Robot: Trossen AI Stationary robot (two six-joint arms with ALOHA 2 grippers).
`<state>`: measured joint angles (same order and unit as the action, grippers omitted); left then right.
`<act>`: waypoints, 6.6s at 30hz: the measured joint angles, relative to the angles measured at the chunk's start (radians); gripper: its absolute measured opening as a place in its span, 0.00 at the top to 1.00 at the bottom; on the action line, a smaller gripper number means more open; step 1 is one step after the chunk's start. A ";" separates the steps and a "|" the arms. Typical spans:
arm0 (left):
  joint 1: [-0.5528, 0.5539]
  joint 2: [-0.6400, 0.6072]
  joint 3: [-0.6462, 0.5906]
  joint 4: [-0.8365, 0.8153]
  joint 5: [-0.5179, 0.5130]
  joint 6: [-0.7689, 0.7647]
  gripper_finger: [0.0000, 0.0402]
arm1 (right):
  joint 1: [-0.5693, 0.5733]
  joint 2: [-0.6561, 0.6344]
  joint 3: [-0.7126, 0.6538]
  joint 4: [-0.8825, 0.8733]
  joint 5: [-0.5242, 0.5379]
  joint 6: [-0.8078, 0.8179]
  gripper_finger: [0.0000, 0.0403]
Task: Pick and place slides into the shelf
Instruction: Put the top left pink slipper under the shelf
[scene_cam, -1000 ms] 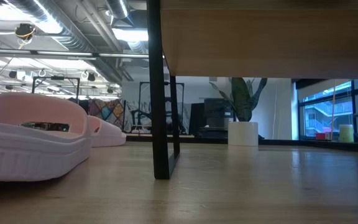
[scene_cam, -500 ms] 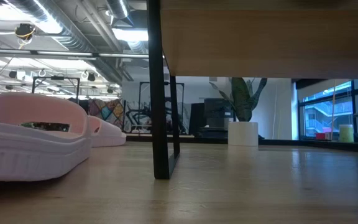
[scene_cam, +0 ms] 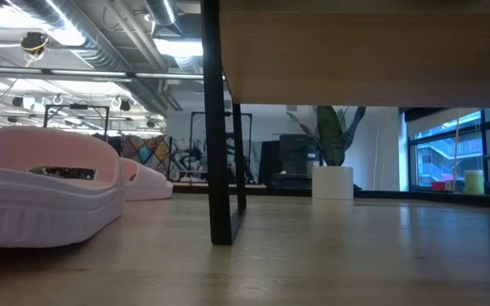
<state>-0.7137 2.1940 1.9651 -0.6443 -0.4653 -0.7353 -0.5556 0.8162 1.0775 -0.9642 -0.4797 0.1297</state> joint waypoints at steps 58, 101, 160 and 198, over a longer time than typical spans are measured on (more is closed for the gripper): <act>0.096 0.185 0.340 -0.448 0.043 -0.020 1.00 | 0.257 0.118 0.503 0.191 -0.165 0.391 0.43; 0.092 0.185 0.340 -0.447 0.021 -0.013 0.99 | 1.509 1.040 0.502 0.852 0.826 1.059 0.43; 0.079 0.184 0.341 -0.521 0.144 -0.075 1.00 | 1.443 1.191 0.503 0.633 1.044 -0.059 0.43; 0.103 0.184 0.340 -0.387 0.089 -0.074 0.99 | 1.444 1.191 0.503 0.643 1.014 -0.081 0.51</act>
<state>-0.6109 2.3779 2.3051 -1.0313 -0.3763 -0.8093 0.8883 2.0068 1.5803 -0.3210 0.5341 0.0484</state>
